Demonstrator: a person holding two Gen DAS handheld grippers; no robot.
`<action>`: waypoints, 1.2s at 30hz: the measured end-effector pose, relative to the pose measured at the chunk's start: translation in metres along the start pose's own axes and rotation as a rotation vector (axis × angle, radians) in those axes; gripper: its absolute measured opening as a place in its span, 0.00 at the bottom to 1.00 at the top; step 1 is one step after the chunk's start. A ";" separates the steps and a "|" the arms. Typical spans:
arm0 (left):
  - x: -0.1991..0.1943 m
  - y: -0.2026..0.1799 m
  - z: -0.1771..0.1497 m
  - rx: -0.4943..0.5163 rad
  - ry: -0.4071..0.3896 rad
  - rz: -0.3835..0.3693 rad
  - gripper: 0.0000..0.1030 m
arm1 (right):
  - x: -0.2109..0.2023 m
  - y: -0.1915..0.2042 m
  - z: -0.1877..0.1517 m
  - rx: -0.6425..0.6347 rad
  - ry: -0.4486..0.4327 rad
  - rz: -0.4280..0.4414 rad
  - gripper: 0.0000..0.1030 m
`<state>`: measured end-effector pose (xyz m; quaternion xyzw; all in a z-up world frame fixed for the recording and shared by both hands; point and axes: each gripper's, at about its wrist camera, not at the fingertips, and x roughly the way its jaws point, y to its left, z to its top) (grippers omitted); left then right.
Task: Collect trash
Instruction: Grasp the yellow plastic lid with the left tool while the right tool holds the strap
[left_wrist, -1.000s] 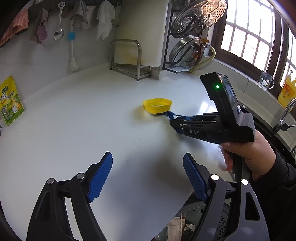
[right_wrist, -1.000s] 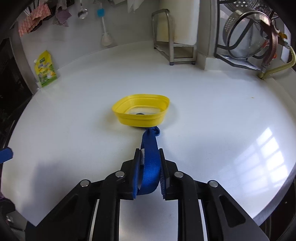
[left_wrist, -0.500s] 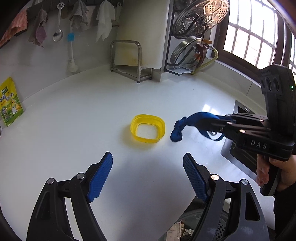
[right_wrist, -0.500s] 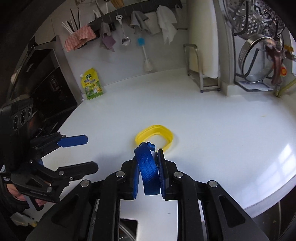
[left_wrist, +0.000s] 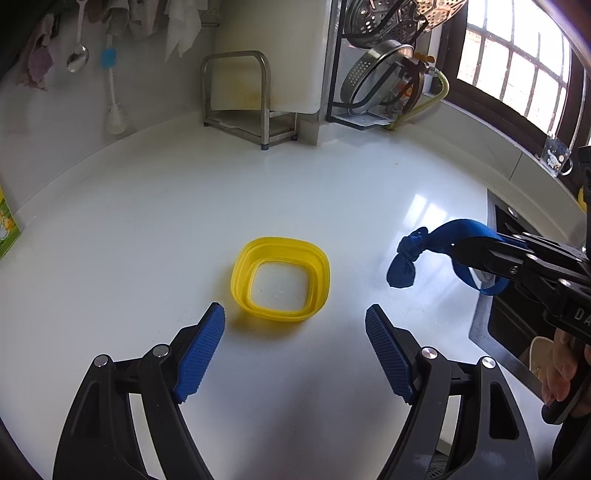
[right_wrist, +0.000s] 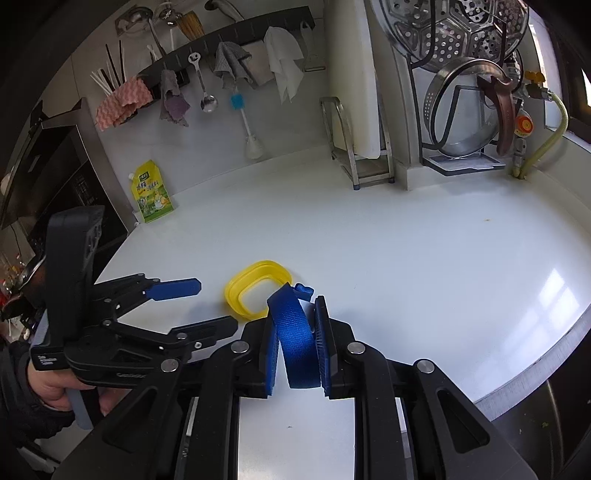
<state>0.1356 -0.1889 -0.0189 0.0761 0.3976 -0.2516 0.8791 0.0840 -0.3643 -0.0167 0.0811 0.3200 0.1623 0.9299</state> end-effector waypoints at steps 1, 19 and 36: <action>0.005 -0.001 0.002 0.005 0.008 0.002 0.74 | -0.002 -0.003 0.000 0.009 -0.006 0.003 0.17; 0.050 0.011 0.020 0.036 0.067 0.075 0.72 | 0.002 -0.003 -0.002 0.006 0.001 0.013 0.17; 0.041 0.019 0.016 0.007 0.061 0.073 0.81 | 0.005 0.004 -0.003 -0.028 0.016 0.015 0.17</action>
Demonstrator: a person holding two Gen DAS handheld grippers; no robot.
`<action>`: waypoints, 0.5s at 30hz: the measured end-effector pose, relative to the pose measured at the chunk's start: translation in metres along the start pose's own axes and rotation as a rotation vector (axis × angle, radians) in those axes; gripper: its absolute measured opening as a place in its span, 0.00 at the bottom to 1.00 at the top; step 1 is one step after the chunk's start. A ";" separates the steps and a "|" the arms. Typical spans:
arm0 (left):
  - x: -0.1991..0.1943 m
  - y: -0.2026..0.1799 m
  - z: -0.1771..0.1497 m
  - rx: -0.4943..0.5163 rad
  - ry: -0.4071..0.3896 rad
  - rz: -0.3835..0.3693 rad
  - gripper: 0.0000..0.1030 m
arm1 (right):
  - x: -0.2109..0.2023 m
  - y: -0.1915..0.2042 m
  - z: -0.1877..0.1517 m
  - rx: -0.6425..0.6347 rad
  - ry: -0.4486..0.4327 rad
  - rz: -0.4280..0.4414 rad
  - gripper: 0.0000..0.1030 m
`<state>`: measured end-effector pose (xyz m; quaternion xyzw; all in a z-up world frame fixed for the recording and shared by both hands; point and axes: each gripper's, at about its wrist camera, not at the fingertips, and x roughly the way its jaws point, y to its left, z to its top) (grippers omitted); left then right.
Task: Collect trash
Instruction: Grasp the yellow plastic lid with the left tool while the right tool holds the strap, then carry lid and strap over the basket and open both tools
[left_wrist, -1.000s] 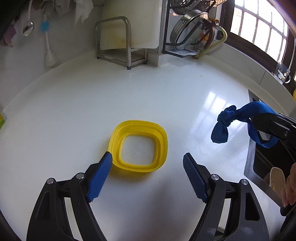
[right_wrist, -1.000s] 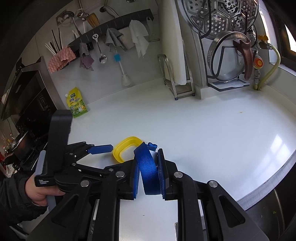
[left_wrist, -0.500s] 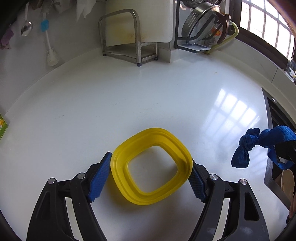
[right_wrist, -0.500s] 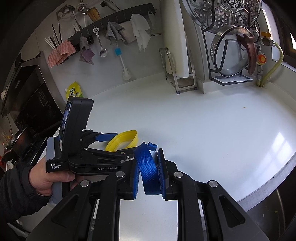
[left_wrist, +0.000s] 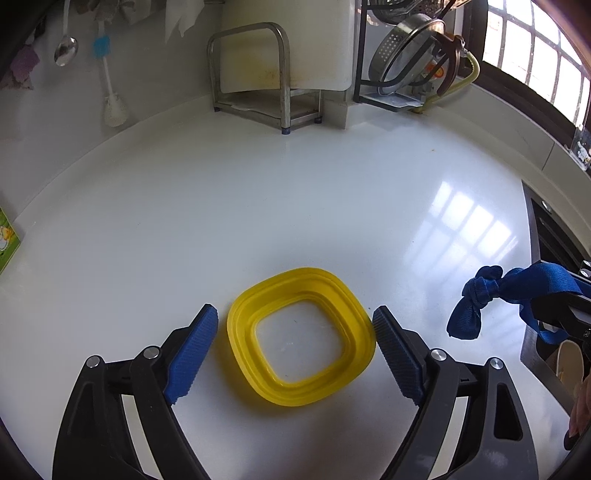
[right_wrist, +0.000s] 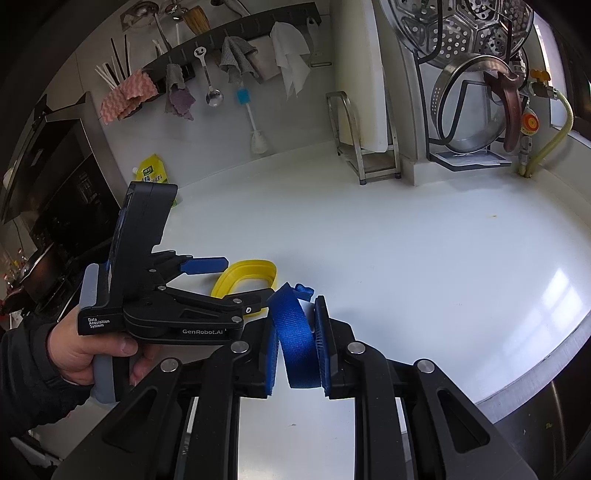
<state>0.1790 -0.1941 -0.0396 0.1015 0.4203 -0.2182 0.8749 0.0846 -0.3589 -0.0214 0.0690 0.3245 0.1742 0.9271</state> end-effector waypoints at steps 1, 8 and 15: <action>0.002 0.000 0.000 0.001 0.005 0.002 0.81 | 0.000 0.000 0.000 -0.001 0.001 0.001 0.17; 0.009 0.002 0.001 -0.016 0.015 -0.012 0.83 | 0.002 0.001 0.000 -0.007 0.009 0.003 0.17; 0.008 0.007 0.001 -0.033 0.019 -0.054 0.72 | 0.003 0.001 0.000 -0.007 0.011 0.004 0.17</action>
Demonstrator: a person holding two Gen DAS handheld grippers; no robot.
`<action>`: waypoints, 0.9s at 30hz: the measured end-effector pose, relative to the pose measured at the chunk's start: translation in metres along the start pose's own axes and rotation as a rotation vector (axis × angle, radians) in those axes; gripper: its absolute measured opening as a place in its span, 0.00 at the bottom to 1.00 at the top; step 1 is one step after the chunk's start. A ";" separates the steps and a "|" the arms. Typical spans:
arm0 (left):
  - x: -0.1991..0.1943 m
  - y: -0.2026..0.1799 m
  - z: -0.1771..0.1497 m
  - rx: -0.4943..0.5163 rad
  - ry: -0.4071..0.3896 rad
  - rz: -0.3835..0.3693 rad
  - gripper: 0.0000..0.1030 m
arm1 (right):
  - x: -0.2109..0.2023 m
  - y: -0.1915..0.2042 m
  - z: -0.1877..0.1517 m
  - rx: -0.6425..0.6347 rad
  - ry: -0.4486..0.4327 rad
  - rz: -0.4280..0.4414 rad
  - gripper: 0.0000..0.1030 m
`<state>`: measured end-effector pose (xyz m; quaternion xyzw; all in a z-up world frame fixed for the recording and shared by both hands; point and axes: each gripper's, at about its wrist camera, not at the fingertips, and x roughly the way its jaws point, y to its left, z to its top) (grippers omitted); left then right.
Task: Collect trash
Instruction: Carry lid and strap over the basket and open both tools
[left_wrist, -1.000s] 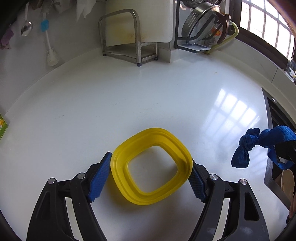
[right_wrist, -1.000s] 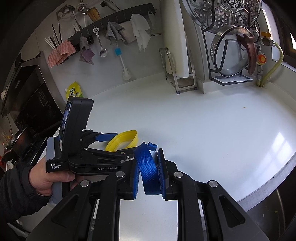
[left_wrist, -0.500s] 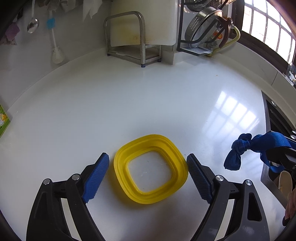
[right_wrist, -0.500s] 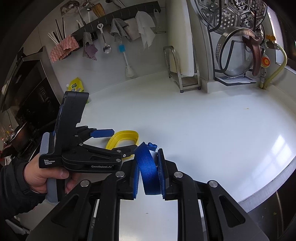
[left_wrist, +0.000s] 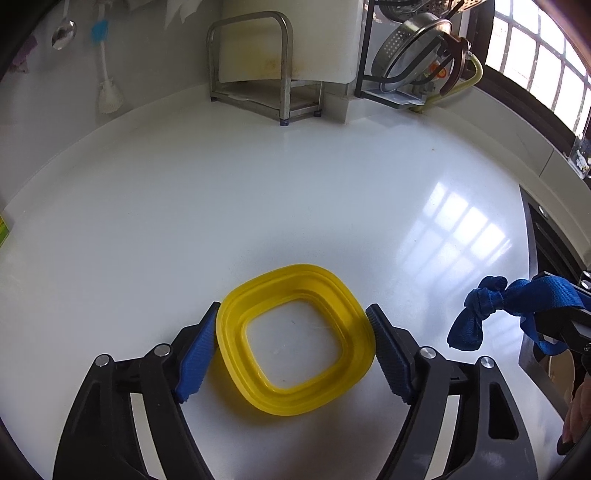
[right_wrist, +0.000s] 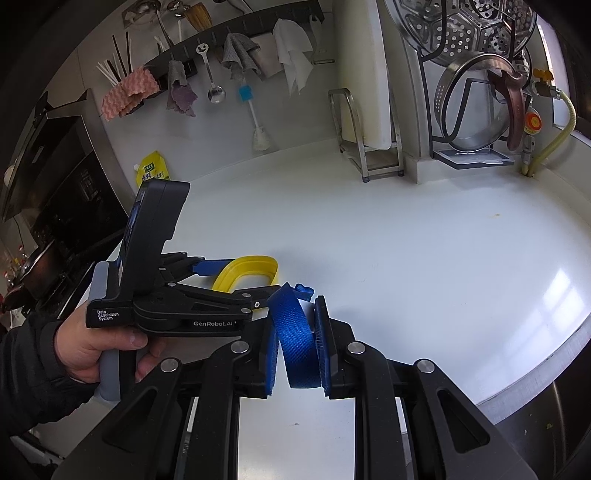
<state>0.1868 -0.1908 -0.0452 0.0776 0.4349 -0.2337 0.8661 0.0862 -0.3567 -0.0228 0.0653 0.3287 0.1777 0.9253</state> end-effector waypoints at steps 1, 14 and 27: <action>-0.001 0.001 0.000 -0.006 0.001 -0.008 0.72 | 0.000 0.000 0.000 -0.001 0.001 0.000 0.17; -0.032 0.005 -0.009 0.012 -0.059 0.031 0.72 | 0.002 0.002 0.000 -0.010 0.006 0.003 0.17; -0.089 0.025 -0.045 -0.002 -0.094 0.052 0.72 | -0.004 0.032 -0.001 -0.042 0.007 0.017 0.17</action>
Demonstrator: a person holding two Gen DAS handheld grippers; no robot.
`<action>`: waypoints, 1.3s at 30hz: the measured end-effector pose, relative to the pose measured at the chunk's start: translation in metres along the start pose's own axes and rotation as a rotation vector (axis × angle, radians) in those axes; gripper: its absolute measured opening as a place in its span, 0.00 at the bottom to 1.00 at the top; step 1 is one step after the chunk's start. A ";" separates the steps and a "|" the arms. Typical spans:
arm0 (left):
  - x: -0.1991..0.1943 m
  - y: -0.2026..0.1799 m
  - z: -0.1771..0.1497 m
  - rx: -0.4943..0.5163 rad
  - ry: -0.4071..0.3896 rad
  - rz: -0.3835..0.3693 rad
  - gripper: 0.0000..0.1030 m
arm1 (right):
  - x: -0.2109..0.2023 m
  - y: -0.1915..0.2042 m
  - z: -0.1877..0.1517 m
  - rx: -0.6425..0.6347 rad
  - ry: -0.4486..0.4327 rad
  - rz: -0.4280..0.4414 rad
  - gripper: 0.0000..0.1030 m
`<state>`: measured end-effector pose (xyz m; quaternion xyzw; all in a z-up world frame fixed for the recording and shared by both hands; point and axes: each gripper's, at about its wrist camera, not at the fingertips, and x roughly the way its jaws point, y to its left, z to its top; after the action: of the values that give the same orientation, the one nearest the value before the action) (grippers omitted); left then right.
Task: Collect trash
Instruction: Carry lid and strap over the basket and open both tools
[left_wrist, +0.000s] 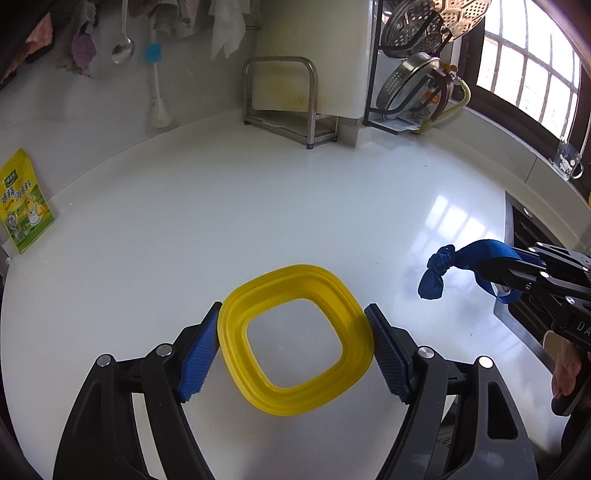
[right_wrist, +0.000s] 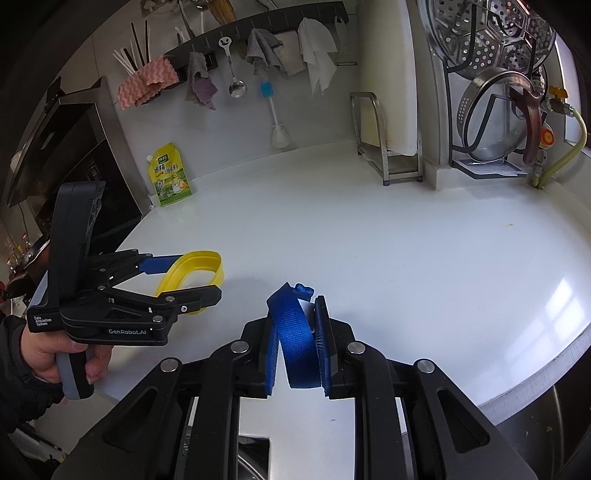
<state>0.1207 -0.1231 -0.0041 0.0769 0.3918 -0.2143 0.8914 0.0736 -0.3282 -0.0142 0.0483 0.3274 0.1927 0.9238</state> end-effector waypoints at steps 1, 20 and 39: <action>-0.006 0.002 -0.001 -0.002 -0.007 0.001 0.72 | -0.002 0.005 -0.001 -0.001 0.000 0.002 0.17; -0.098 -0.010 -0.067 0.012 -0.042 -0.097 0.72 | -0.082 0.085 -0.072 -0.026 0.006 -0.037 0.17; -0.126 -0.055 -0.147 0.104 0.039 -0.186 0.72 | -0.111 0.127 -0.184 -0.013 0.107 -0.066 0.17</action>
<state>-0.0768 -0.0875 -0.0102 0.0904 0.4028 -0.3143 0.8549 -0.1613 -0.2609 -0.0650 0.0208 0.3767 0.1664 0.9110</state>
